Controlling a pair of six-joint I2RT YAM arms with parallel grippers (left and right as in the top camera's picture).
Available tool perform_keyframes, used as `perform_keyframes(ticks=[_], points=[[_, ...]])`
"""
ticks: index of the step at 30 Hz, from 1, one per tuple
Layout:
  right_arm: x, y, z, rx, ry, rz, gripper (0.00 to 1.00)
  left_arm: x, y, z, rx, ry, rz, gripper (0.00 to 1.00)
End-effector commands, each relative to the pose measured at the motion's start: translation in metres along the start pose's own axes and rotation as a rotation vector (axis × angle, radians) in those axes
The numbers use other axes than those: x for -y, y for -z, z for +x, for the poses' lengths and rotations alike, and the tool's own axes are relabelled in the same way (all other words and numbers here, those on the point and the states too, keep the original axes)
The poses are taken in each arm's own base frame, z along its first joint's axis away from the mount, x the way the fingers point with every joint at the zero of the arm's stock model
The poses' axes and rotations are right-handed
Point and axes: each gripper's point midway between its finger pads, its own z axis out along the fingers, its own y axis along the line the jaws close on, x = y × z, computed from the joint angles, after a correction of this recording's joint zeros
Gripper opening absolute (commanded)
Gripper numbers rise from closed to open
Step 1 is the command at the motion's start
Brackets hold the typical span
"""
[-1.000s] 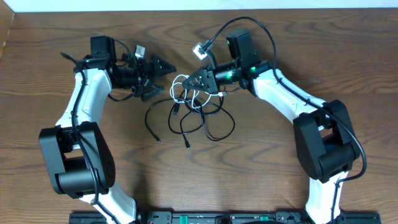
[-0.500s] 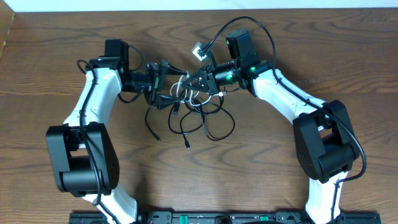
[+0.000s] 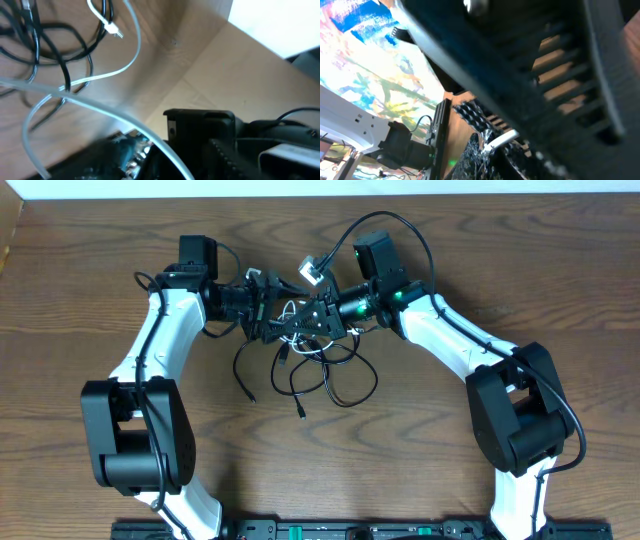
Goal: Untangle cables
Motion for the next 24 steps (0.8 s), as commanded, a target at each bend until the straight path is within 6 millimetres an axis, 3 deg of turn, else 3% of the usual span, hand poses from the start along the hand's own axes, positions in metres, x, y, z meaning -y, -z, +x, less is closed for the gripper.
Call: perform_keyframes(ticks=[1,6,9,11,12,19,24], points=[[-0.020,0.000,-0.007,-0.001,0.048,-0.036,0.01,-0.007,-0.004,-0.002,-0.012,0.027,-0.005,0.51],[-0.009,-0.003,-0.003,-0.012,0.014,0.032,0.01,-0.001,-0.003,0.001,-0.035,0.010,0.023,0.48],[-0.008,-0.003,-0.001,-0.014,0.004,0.037,0.01,0.003,-0.003,-0.002,-0.027,-0.019,0.034,0.32],[-0.008,-0.003,-0.001,-0.015,0.003,0.037,0.01,0.007,-0.003,-0.005,-0.015,-0.049,0.044,0.14],[-0.008,-0.003,-0.001,-0.015,0.003,0.037,0.01,0.009,-0.003,-0.006,-0.010,-0.066,0.051,0.12],[-0.007,-0.002,-0.001,-0.014,0.004,0.041,0.01,0.015,-0.003,-0.010,0.005,-0.184,0.067,0.08],[-0.008,0.018,-0.009,0.017,0.000,0.019,0.06,0.015,-0.003,-0.009,0.008,-0.444,0.071,0.07]])
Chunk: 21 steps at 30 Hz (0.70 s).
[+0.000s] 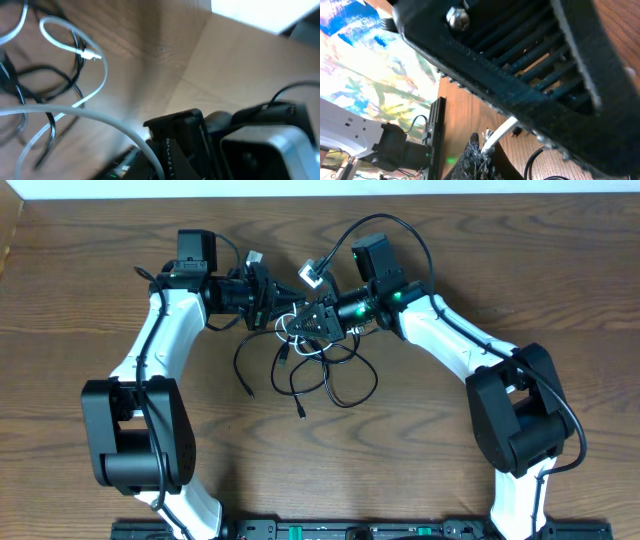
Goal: Untangle cables
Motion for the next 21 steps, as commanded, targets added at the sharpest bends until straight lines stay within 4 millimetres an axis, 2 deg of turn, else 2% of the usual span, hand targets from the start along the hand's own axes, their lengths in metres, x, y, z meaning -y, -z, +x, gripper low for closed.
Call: perform_keyframes(ticks=[1,2,4,6,7,10,14,17,21], points=[[-0.017,0.024,-0.017,0.040,0.045,-0.044,0.09,-0.002,-0.002,0.002,-0.024,-0.205,0.020,0.08],[-0.017,0.029,-0.018,0.045,0.043,-0.054,0.15,-0.001,-0.002,0.003,-0.030,-0.220,0.029,0.08],[-0.017,0.036,-0.018,0.053,0.035,-0.071,0.19,0.000,-0.002,0.003,-0.028,-0.242,0.032,0.07],[-0.013,0.042,-0.017,0.055,0.007,-0.063,0.31,0.002,-0.002,0.001,-0.022,-0.285,0.036,0.07],[-0.012,0.044,-0.016,0.056,-0.006,-0.059,0.32,0.001,-0.002,0.001,-0.022,-0.285,0.035,0.07],[-0.004,0.055,-0.016,0.069,-0.034,-0.039,0.33,-0.001,-0.002,0.003,-0.030,-0.265,0.031,0.07],[0.012,0.081,-0.013,0.096,-0.116,0.006,0.31,-0.001,-0.002,0.005,-0.035,-0.253,0.029,0.07],[0.030,0.100,-0.004,0.106,-0.222,0.078,0.28,0.005,-0.001,0.010,-0.056,-0.239,0.063,0.07],[0.062,0.132,0.018,0.108,-0.393,0.240,0.26,0.023,0.004,0.016,-0.096,-0.165,0.137,0.08]])
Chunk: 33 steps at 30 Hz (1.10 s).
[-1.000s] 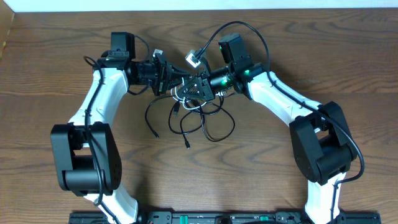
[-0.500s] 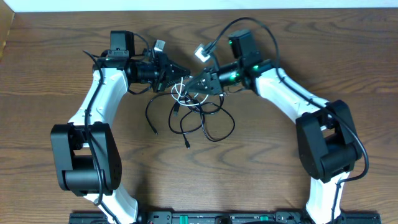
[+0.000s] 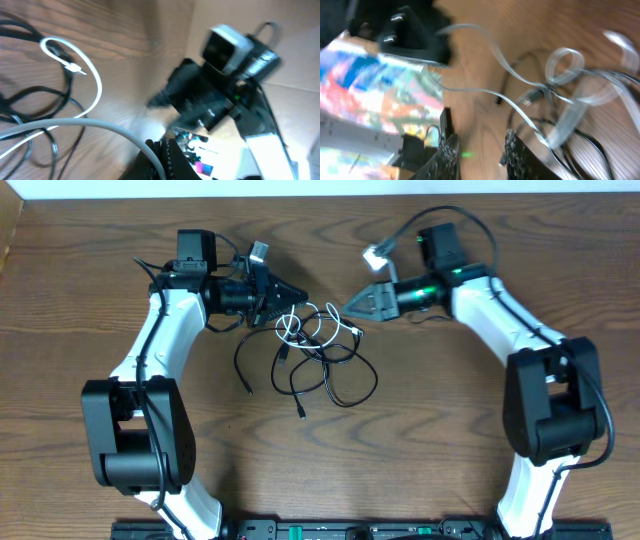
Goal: Untangle cables
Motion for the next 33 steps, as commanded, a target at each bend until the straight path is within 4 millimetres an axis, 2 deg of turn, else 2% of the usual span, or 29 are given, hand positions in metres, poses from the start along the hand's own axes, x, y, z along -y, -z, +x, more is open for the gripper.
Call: perform_keyframes(ticks=[1,8,12,13,15,18,19,21,25,30,33], points=[[0.024,0.031,-0.003,0.043,-0.069,0.154,0.25,0.020,0.003,0.006,-0.052,0.064,0.105,0.07],[0.080,0.068,0.035,-0.018,-0.290,0.479,0.26,0.068,0.017,0.007,-0.055,0.046,0.196,0.07],[0.103,0.085,0.056,-0.073,-0.341,0.668,0.26,0.112,0.032,0.004,0.013,-0.063,0.231,0.07],[0.107,0.088,0.059,-0.082,-0.347,0.700,0.26,0.125,0.036,0.005,0.036,-0.089,0.241,0.07],[0.113,0.094,0.063,-0.096,-0.350,0.760,0.29,0.162,0.052,0.004,0.128,-0.195,0.277,0.07],[0.116,0.096,0.065,-0.106,-0.345,0.790,0.32,0.205,0.072,0.007,0.248,-0.360,0.333,0.08],[0.117,0.097,0.065,-0.109,-0.342,0.804,0.35,0.233,0.087,0.011,0.342,-0.464,0.374,0.08],[0.120,0.099,0.066,-0.112,-0.339,0.830,0.37,0.256,0.102,0.013,0.440,-0.544,0.409,0.08],[0.125,0.105,0.067,-0.118,-0.335,0.878,0.37,0.279,0.123,0.013,0.589,-0.581,0.443,0.08],[0.126,0.105,0.068,-0.124,-0.330,0.891,0.42,0.287,0.141,-0.001,0.736,-0.573,0.456,0.08],[0.133,0.115,0.070,-0.131,-0.324,0.966,0.43,0.295,0.158,-0.012,0.850,-0.544,0.496,0.07]])
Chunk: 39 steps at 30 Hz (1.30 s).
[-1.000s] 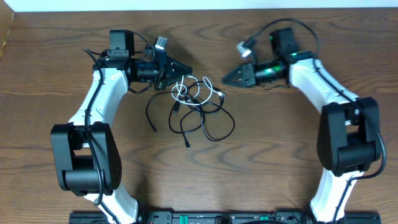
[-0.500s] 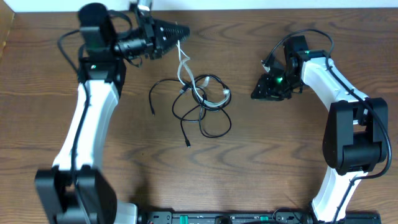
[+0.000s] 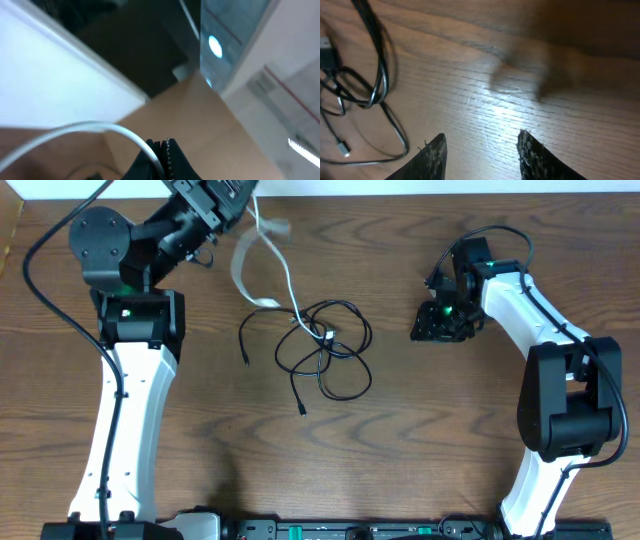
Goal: Untangle cables
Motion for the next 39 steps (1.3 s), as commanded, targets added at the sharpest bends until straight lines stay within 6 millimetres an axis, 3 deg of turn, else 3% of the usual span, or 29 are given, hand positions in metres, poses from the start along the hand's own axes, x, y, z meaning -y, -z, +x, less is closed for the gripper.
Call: perform_keyframes(ticks=[1,5,7,15,23,26,30,39], points=[[0.012,0.011,-0.005,0.038,0.022,0.110,0.44,0.012,0.006,-0.042,0.229,-0.006,0.009,0.07],[0.018,0.011,-0.005,0.041,0.017,0.152,0.48,0.034,0.011,-0.058,0.321,-0.046,0.085,0.08],[0.017,0.011,-0.005,0.040,0.014,0.150,0.52,0.034,0.011,-0.058,0.321,-0.048,0.086,0.07],[0.003,0.006,-0.005,0.041,0.047,0.133,0.56,-0.025,0.005,-0.039,0.242,-0.018,-0.138,0.08],[-0.010,0.002,-0.006,0.047,0.075,0.128,0.61,-0.036,-0.001,-0.027,0.204,-0.053,-0.179,0.08],[-0.010,0.002,-0.006,0.047,0.077,0.128,0.78,-0.040,-0.012,-0.016,0.184,-0.064,-0.184,0.08],[0.008,0.008,-0.009,0.059,-0.022,0.132,0.82,-0.056,-0.059,0.038,0.084,-0.087,-0.167,0.08],[0.077,0.033,-0.006,0.072,-0.286,0.162,0.87,-0.056,-0.116,0.111,-0.024,-0.101,-0.008,0.08]])
